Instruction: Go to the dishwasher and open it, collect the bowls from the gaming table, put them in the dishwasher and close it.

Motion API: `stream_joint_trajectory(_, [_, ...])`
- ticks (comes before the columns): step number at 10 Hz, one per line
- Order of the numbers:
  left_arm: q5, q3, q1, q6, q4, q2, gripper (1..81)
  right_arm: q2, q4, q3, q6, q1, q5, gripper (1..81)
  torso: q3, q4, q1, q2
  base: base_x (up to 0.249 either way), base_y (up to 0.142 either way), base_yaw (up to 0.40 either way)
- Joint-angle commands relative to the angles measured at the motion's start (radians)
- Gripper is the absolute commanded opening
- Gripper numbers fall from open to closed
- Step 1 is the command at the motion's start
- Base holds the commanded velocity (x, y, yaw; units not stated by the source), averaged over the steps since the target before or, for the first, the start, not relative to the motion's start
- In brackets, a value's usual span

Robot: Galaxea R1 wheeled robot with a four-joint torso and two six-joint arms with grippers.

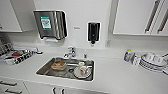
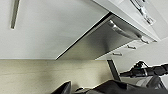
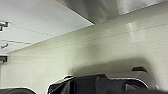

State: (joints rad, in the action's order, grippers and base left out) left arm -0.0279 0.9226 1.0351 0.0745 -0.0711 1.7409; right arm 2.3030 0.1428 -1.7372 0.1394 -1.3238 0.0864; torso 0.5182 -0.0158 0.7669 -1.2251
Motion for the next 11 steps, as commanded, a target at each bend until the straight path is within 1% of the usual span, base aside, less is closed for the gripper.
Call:
stream_joint_trajectory(1, [-0.03,-0.057,-0.147,-0.005,-0.009,-0.029,81.1,-0.046,0.011,0.021,0.002,0.077,-0.042,81.1,0.0,0.0,0.0,0.0,0.0,0.0,0.0])
stream_joint_trajectory(2, [-0.032,-0.057,-0.175,-0.004,-0.003,-0.006,81.1,-0.049,0.011,0.022,0.006,0.077,-0.042,81.1,0.0,0.0,0.0,0.002,0.0,0.0,0.0])
stream_joint_trajectory(3, [-0.032,-0.056,-0.194,-0.005,0.01,0.008,81.1,-0.049,0.011,0.019,0.008,0.077,-0.042,81.1,0.049,0.0,0.065,-0.099,0.0,0.0,0.0])
stream_joint_trajectory(5, [-0.039,-0.05,-0.232,-0.005,0.024,0.036,81.1,-0.051,0.011,0.015,0.008,0.077,-0.042,81.1,0.079,0.0,0.072,-0.111,0.0,0.0,0.0])
stream_joint_trajectory(6, [-0.064,-0.05,-0.249,-0.004,0.024,0.048,81.1,-0.049,0.011,0.015,0.008,0.08,-0.042,81.1,0.095,0.0,0.087,-0.135,0.0,0.0,0.0])
stream_joint_trajectory(7, [-0.07,-0.05,-0.264,-0.004,0.036,0.059,81.1,-0.049,0.011,0.016,0.008,0.08,-0.042,81.1,0.094,0.0,0.108,-0.168,0.0,0.0,0.0])
stream_joint_trajectory(8, [-0.093,-0.05,-0.279,-0.004,0.042,0.059,81.1,-0.049,0.011,0.022,0.008,0.085,-0.042,81.1,0.064,0.0,0.129,-0.202,0.0,0.0,0.0])
stream_joint_trajectory(9, [-0.098,-0.05,-0.29,-0.004,0.047,0.056,81.1,-0.055,0.011,0.028,0.02,0.093,-0.043,81.1,0.07,0.0,0.085,-0.133,0.0,0.0,0.0])
stream_joint_trajectory(10, [-0.098,-0.05,-0.296,-0.004,0.051,0.053,81.1,-0.079,0.011,0.05,0.048,0.114,-0.048,81.1,0.074,0.0,0.098,-0.157,0.0,0.0,0.0])
stream_joint_trajectory(11, [-0.098,-0.05,-0.298,-0.004,0.053,0.05,81.1,-0.119,0.011,0.088,0.072,0.143,-0.057,81.1,0.077,0.0,0.102,-0.163,0.0,0.0,0.0])
